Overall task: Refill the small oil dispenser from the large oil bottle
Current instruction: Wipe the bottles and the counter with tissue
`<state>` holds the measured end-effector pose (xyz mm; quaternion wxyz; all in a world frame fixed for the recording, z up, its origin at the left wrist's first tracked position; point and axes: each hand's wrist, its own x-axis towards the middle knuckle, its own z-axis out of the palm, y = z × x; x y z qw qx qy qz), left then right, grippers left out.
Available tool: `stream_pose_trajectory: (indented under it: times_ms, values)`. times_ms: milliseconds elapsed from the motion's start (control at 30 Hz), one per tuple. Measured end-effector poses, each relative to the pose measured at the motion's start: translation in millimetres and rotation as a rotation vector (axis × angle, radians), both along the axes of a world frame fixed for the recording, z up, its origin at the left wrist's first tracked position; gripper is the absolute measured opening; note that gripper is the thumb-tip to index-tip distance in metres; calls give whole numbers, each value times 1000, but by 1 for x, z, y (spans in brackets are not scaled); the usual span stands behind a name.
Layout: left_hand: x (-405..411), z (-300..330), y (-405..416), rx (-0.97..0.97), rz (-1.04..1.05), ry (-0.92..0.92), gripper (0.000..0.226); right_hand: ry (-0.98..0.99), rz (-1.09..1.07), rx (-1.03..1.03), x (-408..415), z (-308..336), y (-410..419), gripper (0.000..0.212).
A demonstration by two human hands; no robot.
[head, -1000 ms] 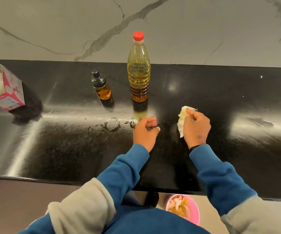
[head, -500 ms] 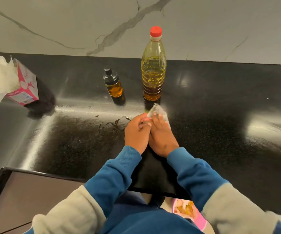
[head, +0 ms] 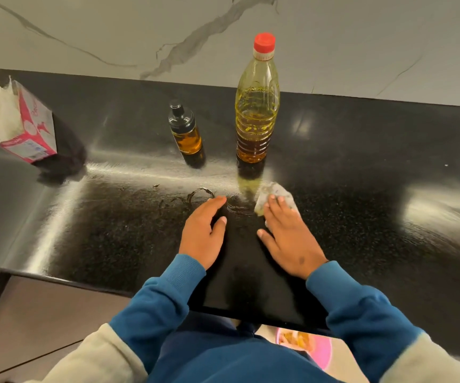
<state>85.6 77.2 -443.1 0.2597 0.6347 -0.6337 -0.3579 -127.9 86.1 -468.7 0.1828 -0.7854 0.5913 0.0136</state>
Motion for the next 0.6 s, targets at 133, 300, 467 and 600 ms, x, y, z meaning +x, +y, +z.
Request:
stream_pose_trajectory:
  times_ms: [133,300,467,600]
  values:
    - [1,1,1,7,85,25,52,-6,-79,1,20,1,-34,74]
    - [19,4,4,6,267,81,61,-35,-6,6,84,-1,-64,76]
    - [58,6,7,-26,390,42,64,-88,144,42,154,3,-66,76]
    - [86,10,11,-39,482,31,66,-98,300,71,196,5,-60,71]
